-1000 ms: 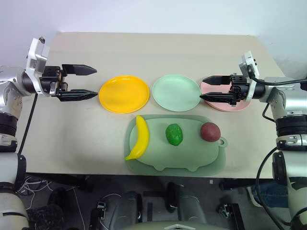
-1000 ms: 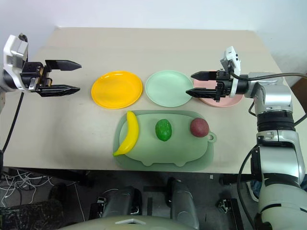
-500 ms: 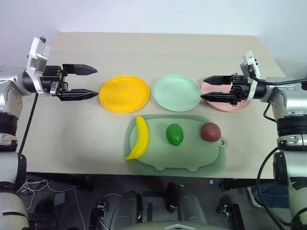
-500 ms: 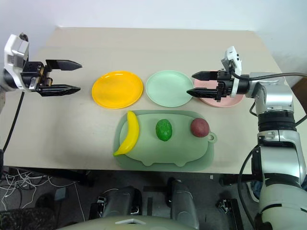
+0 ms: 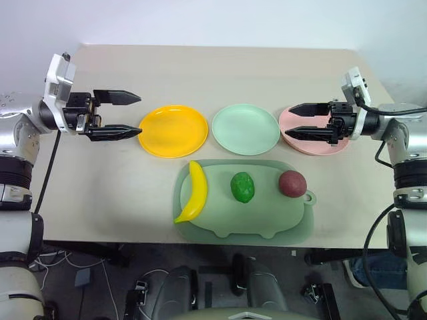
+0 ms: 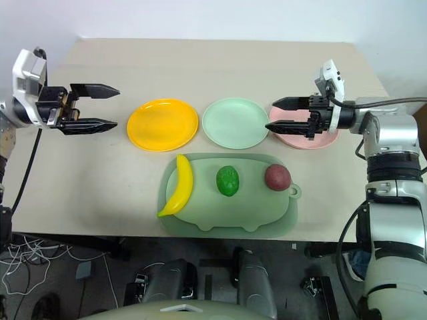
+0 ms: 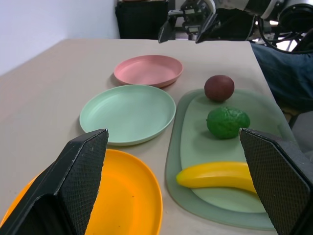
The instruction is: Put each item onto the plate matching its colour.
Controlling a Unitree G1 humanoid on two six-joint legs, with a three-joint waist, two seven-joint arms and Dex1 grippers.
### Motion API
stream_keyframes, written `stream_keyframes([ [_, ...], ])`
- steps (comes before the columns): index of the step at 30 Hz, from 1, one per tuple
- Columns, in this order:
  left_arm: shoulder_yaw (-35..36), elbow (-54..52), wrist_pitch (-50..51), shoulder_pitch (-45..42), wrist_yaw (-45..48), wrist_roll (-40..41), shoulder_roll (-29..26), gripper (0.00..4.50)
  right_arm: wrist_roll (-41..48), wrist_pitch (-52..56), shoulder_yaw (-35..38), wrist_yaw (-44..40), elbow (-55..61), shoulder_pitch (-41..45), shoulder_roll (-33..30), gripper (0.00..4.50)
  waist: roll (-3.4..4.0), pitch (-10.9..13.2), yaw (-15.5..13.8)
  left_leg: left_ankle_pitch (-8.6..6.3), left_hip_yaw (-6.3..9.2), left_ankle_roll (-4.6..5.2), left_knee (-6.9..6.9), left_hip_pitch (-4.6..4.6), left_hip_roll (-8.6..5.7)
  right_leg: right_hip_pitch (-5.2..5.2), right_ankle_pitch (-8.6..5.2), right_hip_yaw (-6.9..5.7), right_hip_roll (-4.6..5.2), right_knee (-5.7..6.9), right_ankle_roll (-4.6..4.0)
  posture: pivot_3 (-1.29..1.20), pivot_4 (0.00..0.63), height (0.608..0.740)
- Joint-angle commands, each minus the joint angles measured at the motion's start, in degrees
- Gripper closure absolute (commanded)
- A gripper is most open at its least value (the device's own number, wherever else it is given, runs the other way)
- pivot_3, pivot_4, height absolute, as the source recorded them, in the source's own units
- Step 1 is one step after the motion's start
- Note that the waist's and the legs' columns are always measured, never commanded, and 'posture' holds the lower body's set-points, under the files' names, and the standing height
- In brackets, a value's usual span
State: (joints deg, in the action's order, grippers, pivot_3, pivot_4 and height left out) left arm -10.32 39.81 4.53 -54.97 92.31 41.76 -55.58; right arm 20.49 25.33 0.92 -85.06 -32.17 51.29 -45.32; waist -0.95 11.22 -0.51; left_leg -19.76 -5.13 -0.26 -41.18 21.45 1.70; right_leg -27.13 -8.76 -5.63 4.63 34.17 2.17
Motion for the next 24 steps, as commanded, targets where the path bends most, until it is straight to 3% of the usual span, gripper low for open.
stream_keyframes([
  [1, 0.96, -0.16, -0.30, -2.50, 0.19, -0.19, -0.57, 0.02, 0.70, 0.20, 0.49, -1.62, 4.08, -1.74, -1.50, 0.00, 0.00, 0.00, -0.09, 0.00, 0.00, 0.00, -0.01, 0.01, 0.00, 0.00, 0.00, 0.00, 0.00, 0.00, 0.00, 0.00, 0.150, 0.740],
  [14, -0.01, 0.03, 0.38, -2.96, 0.19, 0.18, -0.27, 0.02, 1.11, 3.73, -3.02, -6.35, 16.53, -11.01, -3.94, 0.00, 0.00, 0.00, -0.09, 0.00, 0.01, 0.00, -0.01, -0.01, 0.00, 0.00, 0.00, 0.00, -0.01, 0.01, 0.00, 0.00, 0.150, 0.740],
  [24, -1.55, -4.26, 2.15, -0.10, 0.19, 3.19, -2.31, 0.02, -4.03, -3.21, -6.37, -3.67, 17.27, -14.75, -4.16, 0.00, -0.01, -0.01, -0.05, 0.00, 0.02, 0.01, -0.04, -0.02, 0.00, 0.01, 0.00, 0.00, -0.01, 0.01, 0.00, 0.00, 0.150, 0.740],
])
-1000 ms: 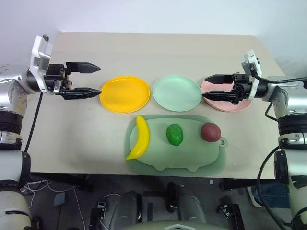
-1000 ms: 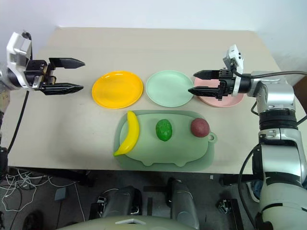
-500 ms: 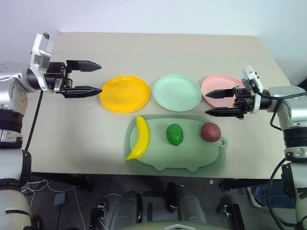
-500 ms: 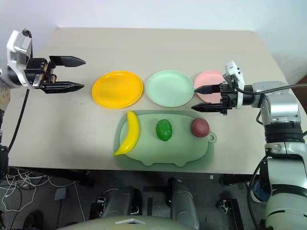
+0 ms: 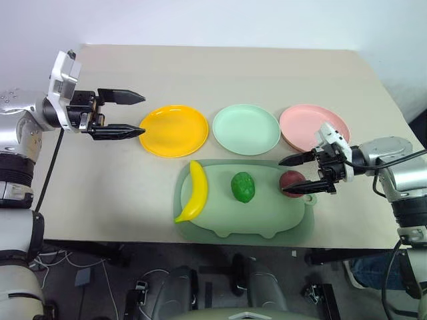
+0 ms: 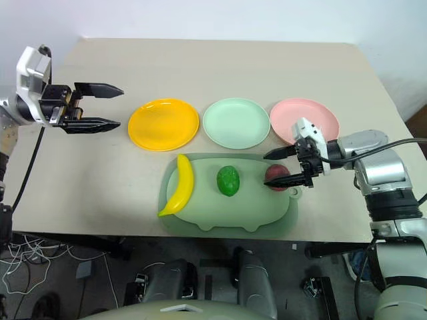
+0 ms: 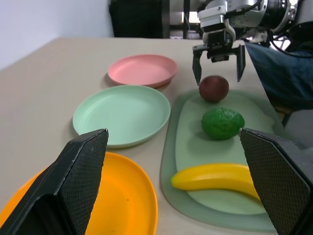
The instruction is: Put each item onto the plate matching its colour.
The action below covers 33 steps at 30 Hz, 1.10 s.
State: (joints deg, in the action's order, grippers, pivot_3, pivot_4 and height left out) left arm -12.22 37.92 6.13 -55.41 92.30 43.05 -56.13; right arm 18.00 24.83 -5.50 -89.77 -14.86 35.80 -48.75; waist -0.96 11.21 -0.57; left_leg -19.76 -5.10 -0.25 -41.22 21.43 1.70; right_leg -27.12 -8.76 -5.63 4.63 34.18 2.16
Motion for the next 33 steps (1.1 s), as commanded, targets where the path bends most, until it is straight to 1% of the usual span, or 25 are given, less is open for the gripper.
stream_keyframes([
  [1, 0.24, -2.78, 0.77, 0.62, 0.20, 2.30, -2.00, 0.02, -2.24, -3.69, -0.32, 1.27, -0.62, 0.85, -0.62, 0.00, 0.00, 0.00, 0.01, 0.00, 0.00, 0.00, 0.01, -0.01, 0.00, 0.00, 0.00, 0.00, 0.00, 0.00, 0.00, 0.00, 0.150, 0.740],
  [5, 0.11, -4.11, 1.15, 1.63, 0.20, 3.45, -2.71, 0.02, -4.06, -6.67, -1.17, 1.90, -3.33, 1.50, 0.26, 0.00, 0.00, 0.00, -0.02, 0.00, -0.01, 0.00, 0.00, 0.00, 0.00, 0.00, 0.00, 0.00, 0.00, 0.00, 0.00, 0.00, 0.150, 0.740],
  [12, -0.02, -6.43, 2.06, 3.15, 0.20, 5.43, -4.07, 0.02, -4.90, -8.31, -1.80, 1.38, -5.07, 1.77, 0.65, 0.00, 0.00, 0.00, -0.11, 0.00, 0.00, 0.00, -0.01, 0.00, 0.00, 0.01, 0.00, 0.00, 0.00, 0.00, 0.00, 0.00, 0.150, 0.740],
  [20, -0.14, -7.10, 2.34, 3.37, 0.20, 5.54, -4.65, 0.02, -7.76, -12.22, -3.61, 0.43, -6.64, 0.62, -0.14, 0.00, 0.00, 0.00, -0.10, 0.00, -0.01, 0.00, 0.00, 0.00, 0.00, 0.01, 0.00, 0.00, 0.00, 0.00, 0.00, 0.00, 0.150, 0.740],
  [26, -0.17, -7.07, 2.57, 3.18, 0.20, 5.62, -4.79, 0.02, -8.83, -12.22, -4.17, 0.36, -8.67, 1.22, 0.28, 0.00, 0.00, 0.00, -0.07, 0.00, -0.01, -0.01, -0.01, 0.00, -0.01, 0.01, 0.00, 0.00, 0.00, 0.00, 0.00, 0.00, 0.150, 0.740],
  [29, -0.23, -6.85, 2.54, 2.91, 0.20, 5.46, -4.79, 0.00, -7.57, -8.89, -3.68, -0.13, -8.40, 2.06, 0.34, 0.60, 0.00, 0.00, -0.07, 0.00, -0.01, -0.01, -0.01, 0.00, -0.01, 0.01, 0.00, 0.00, 0.00, 0.00, 0.00, 0.00, 0.150, 0.740],
  [31, -0.25, -6.77, 2.57, 2.86, 0.20, 5.44, -4.77, 0.00, -6.54, -8.05, -2.86, -0.43, -8.11, 2.66, 0.32, 1.16, 0.00, 0.00, -0.05, 0.01, -0.01, -0.01, -0.01, 0.00, -0.01, 0.01, 0.00, 0.00, 0.00, 0.00, 0.00, 0.00, 0.150, 0.740],
  [33, -0.33, -6.58, 2.39, 2.75, 0.20, 5.22, -4.68, 0.00, -5.97, -8.04, -2.47, -0.82, -8.01, 2.97, 0.19, 1.21, 0.00, 0.00, -0.05, 0.01, -0.01, -0.01, -0.01, 0.00, -0.01, 0.01, 0.00, 0.00, 0.00, 0.00, 0.00, 0.00, 0.150, 0.740],
])
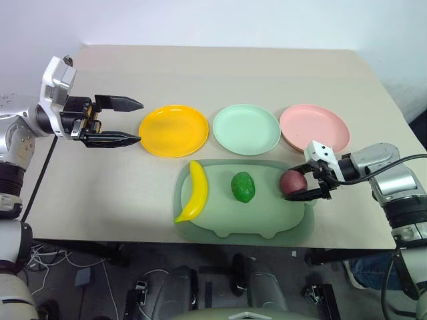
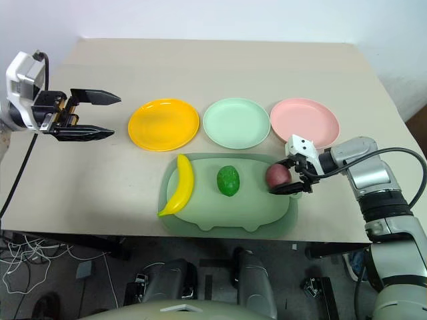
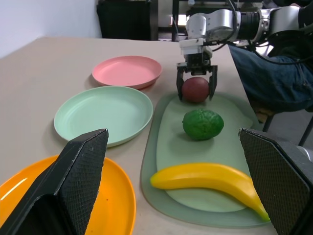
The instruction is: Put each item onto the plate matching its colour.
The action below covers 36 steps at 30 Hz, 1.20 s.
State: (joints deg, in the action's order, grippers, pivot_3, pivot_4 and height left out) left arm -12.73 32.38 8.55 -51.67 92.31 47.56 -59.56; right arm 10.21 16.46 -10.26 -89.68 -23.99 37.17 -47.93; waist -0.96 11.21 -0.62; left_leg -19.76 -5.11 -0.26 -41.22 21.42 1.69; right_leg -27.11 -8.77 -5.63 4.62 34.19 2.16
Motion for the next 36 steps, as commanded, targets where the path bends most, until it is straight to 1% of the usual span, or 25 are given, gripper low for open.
stream_keyframes([
  [1, 0.19, -0.96, 0.00, -1.05, 0.19, 0.68, -1.17, 0.00, 3.17, 1.64, 3.22, -0.78, 1.34, 2.25, -0.21, 1.21, 0.00, 0.00, 0.00, 0.00, 0.00, 0.00, 0.00, 0.00, 0.00, 0.00, 0.00, 0.00, 0.00, 0.00, 0.00, 0.00, 0.150, 0.740],
  [4, 0.29, -0.74, 0.00, -1.20, 0.19, 0.58, -0.83, 0.00, 8.02, 8.59, 7.40, 1.79, -0.09, 7.12, 1.90, 1.21, 0.00, 0.00, 0.01, 0.00, -0.01, 0.00, -0.01, 0.00, 0.00, 0.00, 0.00, 0.00, 0.00, 0.00, 0.00, 0.00, 0.150, 0.740],
  [6, 0.35, -0.68, 0.04, -1.20, 0.19, 0.58, -0.73, 0.00, 9.35, 10.57, 9.31, 3.58, -2.35, 9.82, 2.88, 1.21, 0.01, 0.01, 0.10, 0.00, -0.01, -0.01, -0.02, 0.00, 0.01, -0.01, 0.00, 0.00, 0.00, 0.01, 0.00, 0.00, 0.150, 0.740],
  [9, 0.48, -0.23, -0.03, -1.13, 0.19, 0.41, -0.53, 0.00, 2.15, 0.90, 8.39, 13.11, -12.71, 14.67, 3.75, 1.21, 0.00, 0.00, 0.10, 0.00, -0.01, -0.01, -0.01, 0.00, 0.01, -0.01, 0.00, 0.00, -0.02, 0.01, -0.01, 0.00, 0.150, 0.740],
  [10, 0.52, -0.06, 0.10, -1.26, 0.19, 0.35, -0.47, 0.00, 0.41, -1.32, 7.95, 15.54, -15.53, 15.91, 4.04, 1.21, -0.01, -0.01, -0.02, 0.00, -0.01, 0.00, 0.00, 0.00, 0.01, 0.00, 0.00, 0.00, -0.02, 0.00, -0.01, 0.00, 0.150, 0.740],
  [14, 0.56, -0.11, -0.11, -1.21, 0.19, 0.18, -0.47, 0.00, -6.57, -9.55, 7.18, 30.42, -30.51, 22.17, 6.26, 1.21, 0.00, 0.00, 0.07, 0.00, -0.01, 0.00, 0.00, 0.02, -0.04, 0.01, 0.00, 0.01, 0.03, -0.01, 0.00, 0.00, 0.150, 0.740],
  [17, 0.66, -0.55, 0.10, -0.87, 0.19, 0.36, -0.92, 0.00, -11.34, -12.58, 5.37, 37.23, -37.45, 24.76, 6.57, 1.21, 0.01, 0.01, 0.24, 0.01, -0.03, -0.01, 0.07, 0.05, -0.04, -0.06, 0.00, 0.03, 0.02, -0.02, 0.00, 0.00, 0.150, 0.740],
  [21, 0.90, -0.34, 0.13, -0.95, 0.19, 0.26, -1.34, 0.00, -12.21, -14.09, 7.07, 42.37, -43.26, 27.93, 7.02, 1.21, 0.01, 0.01, 0.93, 0.01, -0.05, -0.01, 0.08, 0.05, -0.03, -0.06, 0.00, 0.04, 0.02, -0.03, 0.00, 0.00, 0.150, 0.740],
  [22, 0.91, -0.33, 0.09, -0.92, 0.19, 0.25, -1.43, 0.00, -12.35, -14.57, 7.16, 42.55, -43.99, 28.40, 7.00, 1.21, 0.01, 0.01, 1.23, 0.01, -0.05, -0.01, 0.08, 0.05, -0.02, -0.06, 0.00, 0.04, 0.02, -0.02, 0.00, 0.00, 0.150, 0.740],
  [24, 0.97, -0.32, 0.11, -0.95, 0.19, 0.29, -1.53, 0.00, -11.66, -13.97, 8.12, 42.51, -45.27, 29.36, 7.10, 0.48, 0.02, 0.01, 1.50, 0.01, -0.05, -0.01, 0.11, 0.04, -0.02, -0.06, 0.00, 0.05, 0.02, -0.02, 0.00, 0.00, 0.150, 0.740],
  [26, 1.05, -0.27, 0.08, -0.95, 0.19, 0.27, -1.52, 0.00, -12.44, -15.13, 7.95, 42.71, -45.62, 29.65, 7.06, 0.02, 0.01, 0.01, 1.59, 0.01, -0.04, -0.01, 0.14, 0.03, 0.00, -0.06, 0.00, 0.05, 0.00, -0.02, 0.00, 0.00, 0.150, 0.740],
  [29, 1.09, -0.11, 0.18, -1.05, 0.19, 0.28, -1.47, 0.00, -13.03, -15.44, 7.95, 42.93, -45.72, 29.78, 7.34, 0.02, 0.02, 0.01, 1.63, 0.01, -0.05, -0.01, 0.15, 0.03, 0.00, -0.06, 0.00, 0.05, 0.00, -0.02, 0.00, 0.00, 0.150, 0.740],
  [33, 1.09, -0.17, 0.27, -1.08, 0.19, 0.40, -1.44, 0.00, -10.57, -16.17, 10.13, 38.73, -44.52, 30.01, 7.95, 0.02, 0.02, 0.01, 1.62, 0.01, -0.05, -0.01, 0.15, 0.02, 0.00, -0.06, 0.00, 0.05, 0.00, -0.02, 0.00, 0.00, 0.150, 0.740],
  [35, 1.14, -0.22, 0.28, -1.06, 0.19, 0.48, -1.44, 0.00, -7.03, -14.75, 13.17, 35.32, -43.32, 30.96, 8.53, 0.02, 0.02, 0.01, 1.61, 0.01, -0.05, -0.01, 0.15, 0.03, 0.00, -0.07, 0.00, 0.06, 0.00, -0.02, 0.00, 0.00, 0.150, 0.740],
  [36, 1.17, -0.23, 0.36, -1.09, 0.19, 0.54, -1.43, 0.00, -4.33, -13.06, 14.57, 30.67, -40.92, 31.00, 9.04, 0.02, 0.03, 0.02, 1.61, 0.01, -0.05, -0.01, 0.15, 0.03, 0.01, -0.06, 0.00, 0.06, 0.00, -0.02, 0.00, 0.00, 0.150, 0.740],
])
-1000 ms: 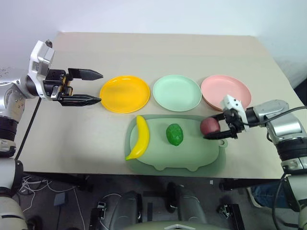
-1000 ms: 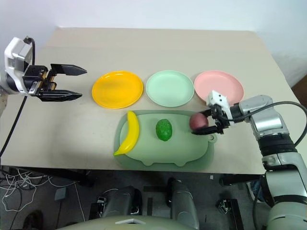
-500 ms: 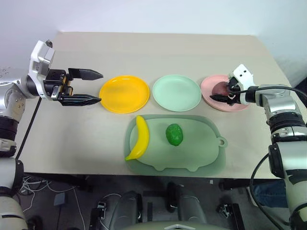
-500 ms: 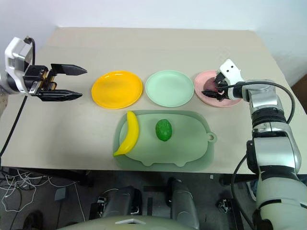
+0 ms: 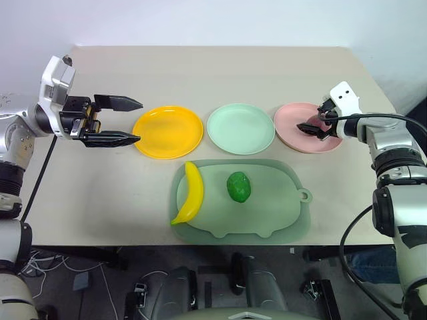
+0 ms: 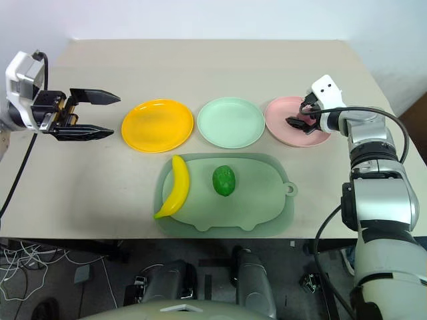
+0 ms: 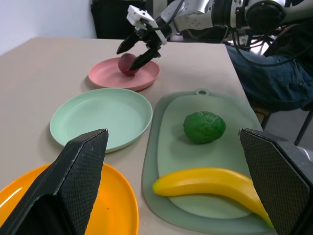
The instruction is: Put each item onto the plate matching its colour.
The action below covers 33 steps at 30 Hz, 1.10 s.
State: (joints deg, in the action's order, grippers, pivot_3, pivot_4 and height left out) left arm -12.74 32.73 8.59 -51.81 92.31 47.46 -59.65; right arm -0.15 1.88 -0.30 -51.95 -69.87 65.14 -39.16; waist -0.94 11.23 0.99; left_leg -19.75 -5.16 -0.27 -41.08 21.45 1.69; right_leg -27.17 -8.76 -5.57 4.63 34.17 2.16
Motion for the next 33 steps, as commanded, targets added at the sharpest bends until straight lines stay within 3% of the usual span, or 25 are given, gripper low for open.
stream_keyframes([
  [1, 1.24, -0.65, 0.42, -0.90, 0.19, 0.77, -1.34, 0.00, 8.40, 3.40, 5.31, -12.08, 8.11, 2.43, 0.75, 0.02, 0.01, 0.01, -0.02, 0.00, 0.00, 0.00, 0.00, 0.00, 0.00, 0.00, 0.00, 0.00, 0.00, 0.00, 0.00, 0.00, 0.150, 0.740],
  [6, 1.04, -0.21, 0.18, -1.27, 0.19, 0.45, -0.98, 0.00, 17.22, 15.44, 3.77, -26.69, 31.82, -7.12, 1.70, 0.02, 0.01, 0.00, -0.20, 0.00, 0.04, 0.00, -0.01, -0.02, 0.05, 0.01, 0.00, -0.01, -0.02, 0.04, 0.00, 0.00, 0.150, 0.740],
  [15, 0.88, 0.19, 0.19, -1.63, 0.19, 0.35, -0.74, 0.00, 25.83, 31.74, -0.49, -27.23, 61.76, -21.60, 3.04, 0.02, 0.01, 0.00, -0.45, 0.00, 0.09, 0.00, -0.12, 0.01, 0.01, 0.03, 0.01, -0.05, 0.02, 0.07, 0.01, 0.00, 0.150, 0.740],
  [25, 1.18, 0.07, 0.32, -1.29, 0.19, 0.51, -1.14, 0.00, 25.04, 31.47, -6.36, -30.79, 71.15, -30.06, -1.70, 0.02, -0.02, -0.01, -0.49, -0.02, 0.10, 0.02, -0.11, 0.00, -0.01, 0.05, 0.00, -0.05, 0.02, 0.05, 0.01, 0.00, 0.150, 0.740],
  [33, 1.23, -0.30, 0.65, -1.18, 0.19, 0.77, -1.51, 0.00, 22.26, 26.62, -7.62, -24.94, 69.06, -30.39, 2.16, 0.02, -0.02, -0.01, -0.40, -0.01, 0.08, 0.01, -0.10, -0.02, -0.01, 0.04, 0.00, -0.05, -0.01, 0.06, 0.00, 0.00, 0.150, 0.740],
])
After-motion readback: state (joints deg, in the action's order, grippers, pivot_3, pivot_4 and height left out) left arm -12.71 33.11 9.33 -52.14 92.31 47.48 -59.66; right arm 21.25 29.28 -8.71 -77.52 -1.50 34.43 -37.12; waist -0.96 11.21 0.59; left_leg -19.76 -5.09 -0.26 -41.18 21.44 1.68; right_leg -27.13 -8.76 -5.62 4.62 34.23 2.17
